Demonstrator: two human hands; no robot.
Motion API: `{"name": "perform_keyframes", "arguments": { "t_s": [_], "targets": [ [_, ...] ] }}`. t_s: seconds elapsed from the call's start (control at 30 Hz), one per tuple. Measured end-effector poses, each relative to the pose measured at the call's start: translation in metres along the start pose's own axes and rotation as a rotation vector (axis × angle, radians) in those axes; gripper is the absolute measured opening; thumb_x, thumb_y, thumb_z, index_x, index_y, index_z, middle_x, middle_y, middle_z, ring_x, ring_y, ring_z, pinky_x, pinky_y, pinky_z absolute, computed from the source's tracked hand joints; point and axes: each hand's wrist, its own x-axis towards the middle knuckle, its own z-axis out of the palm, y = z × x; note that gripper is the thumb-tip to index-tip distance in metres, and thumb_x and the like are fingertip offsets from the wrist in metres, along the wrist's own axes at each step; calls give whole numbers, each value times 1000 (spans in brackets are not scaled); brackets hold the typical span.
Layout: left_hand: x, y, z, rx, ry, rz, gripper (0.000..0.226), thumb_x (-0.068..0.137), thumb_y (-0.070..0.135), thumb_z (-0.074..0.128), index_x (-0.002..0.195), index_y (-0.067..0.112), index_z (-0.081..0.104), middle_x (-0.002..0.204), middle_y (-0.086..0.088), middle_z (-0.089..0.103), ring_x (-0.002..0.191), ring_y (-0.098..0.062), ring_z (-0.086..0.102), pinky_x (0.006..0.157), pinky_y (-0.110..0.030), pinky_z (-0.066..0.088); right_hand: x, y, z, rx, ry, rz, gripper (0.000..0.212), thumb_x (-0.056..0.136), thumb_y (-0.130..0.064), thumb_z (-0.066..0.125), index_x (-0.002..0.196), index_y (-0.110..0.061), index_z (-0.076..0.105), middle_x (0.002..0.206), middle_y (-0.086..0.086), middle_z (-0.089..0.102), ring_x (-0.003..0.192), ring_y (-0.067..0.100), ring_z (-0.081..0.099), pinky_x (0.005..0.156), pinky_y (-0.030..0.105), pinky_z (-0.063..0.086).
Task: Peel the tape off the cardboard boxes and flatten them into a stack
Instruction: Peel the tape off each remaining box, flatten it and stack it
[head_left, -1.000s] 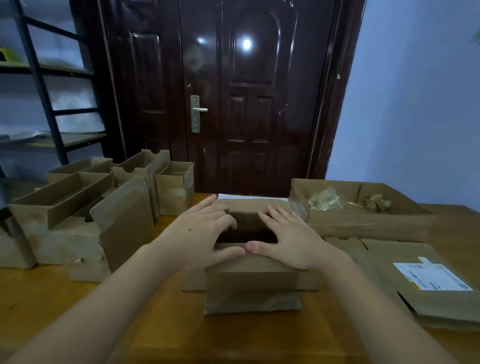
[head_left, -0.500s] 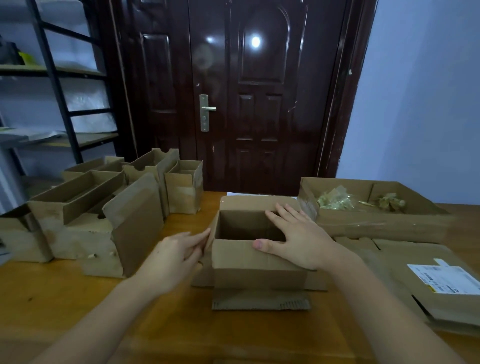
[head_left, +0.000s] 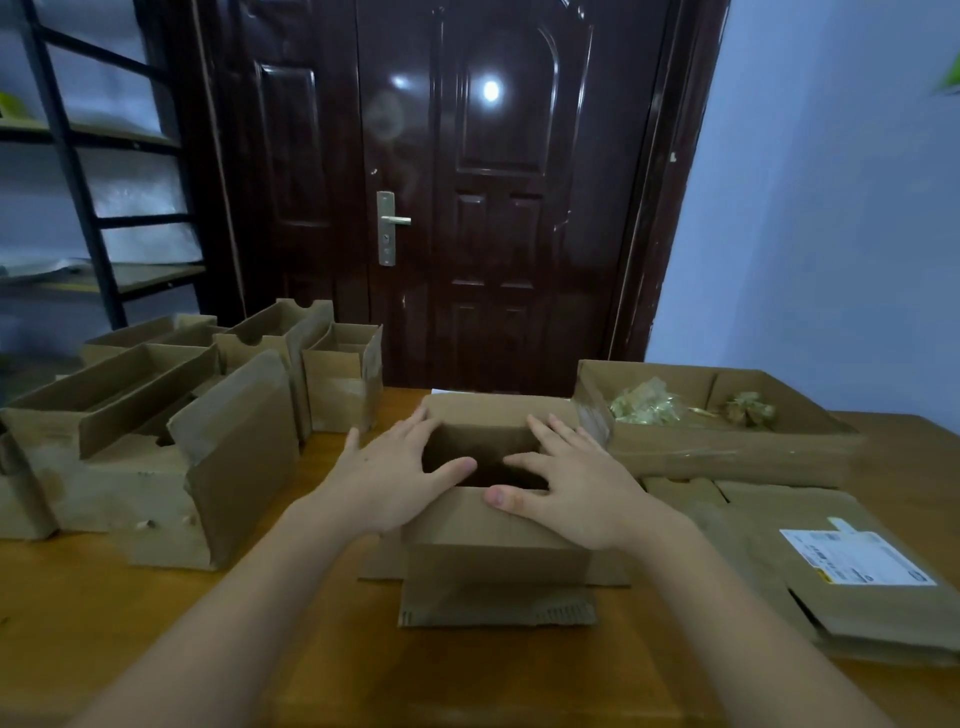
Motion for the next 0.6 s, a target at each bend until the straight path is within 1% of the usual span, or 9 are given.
{"name": "perform_keyframes", "arguments": {
  "t_s": [0.03, 0.1, 0.13, 0.2, 0.3, 0.37, 0.43, 0.5, 0.6],
  "targets": [
    [0, -1, 2, -10, -6, -6, 96, 82, 87, 18, 163, 35, 12, 172, 9, 1, 157, -19, 16, 126, -55, 7, -1, -2, -1, -9, 3, -13, 99, 74, -101, 7, 150, -47, 41, 170, -9, -1, 156, 15, -9, 120, 43, -9],
    [0, -4, 7, -71, -4, -17, 94, 86, 84, 23, 164, 33, 10, 172, 9, -2, 157, -19, 14, 126, -50, 17, -3, -5, -3, -24, 27, -57, 97, 80, -97, 7, 148, -41, 47, 170, -10, 6, 156, 12, -7, 122, 44, -8],
    [1, -4, 10, -97, 5, -17, 90, 91, 81, 28, 164, 32, 9, 172, 9, -2, 157, -18, 15, 125, -47, 22, -5, -6, -5, -30, 36, -85, 96, 83, -94, 7, 147, -38, 51, 169, -9, 13, 156, 11, -5, 123, 45, -7],
    [3, -5, 16, -120, 34, -17, 86, 95, 76, 34, 165, 32, 9, 172, 10, -2, 156, -17, 16, 123, -43, 26, -8, -8, -8, -55, 24, -142, 93, 89, -88, 5, 139, -32, 61, 165, -7, 31, 156, 12, 2, 125, 46, -5],
    [8, -9, 21, -145, 74, -16, 85, 95, 76, 36, 164, 33, 10, 172, 12, 0, 155, -15, 20, 121, -40, 29, -10, -10, -13, -115, -27, -172, 95, 92, -83, 2, 117, -28, 74, 145, -7, 58, 154, 16, 19, 126, 46, -1],
    [10, -14, 22, -151, 74, 0, 87, 93, 79, 35, 164, 34, 10, 172, 13, 1, 155, -15, 20, 120, -39, 31, -10, -11, -18, -142, -62, -140, 98, 90, -86, 1, 106, -25, 77, 129, -7, 68, 150, 16, 31, 127, 46, 7],
    [12, -17, 23, -156, 65, 4, 89, 91, 81, 33, 164, 35, 10, 172, 14, 0, 155, -15, 19, 119, -39, 31, -11, -11, -24, -185, -67, -117, 103, 85, -90, 0, 97, -23, 78, 117, -5, 73, 145, 15, 38, 125, 44, 17],
    [12, -18, 23, -156, 67, -5, 89, 91, 82, 33, 164, 36, 10, 171, 15, 1, 155, -15, 20, 119, -40, 33, -12, -9, -31, -241, -56, -112, 105, 81, -93, 0, 93, -22, 77, 113, -3, 73, 140, 15, 43, 121, 43, 26],
    [12, -15, 23, -156, 70, -9, 87, 92, 80, 34, 164, 35, 12, 172, 13, 2, 155, -15, 21, 118, -40, 34, -16, -5, -41, -290, 6, -129, 90, 82, -94, 8, 88, -28, 69, 109, -6, 66, 127, 17, 52, 109, 39, 40]
  ]
}}
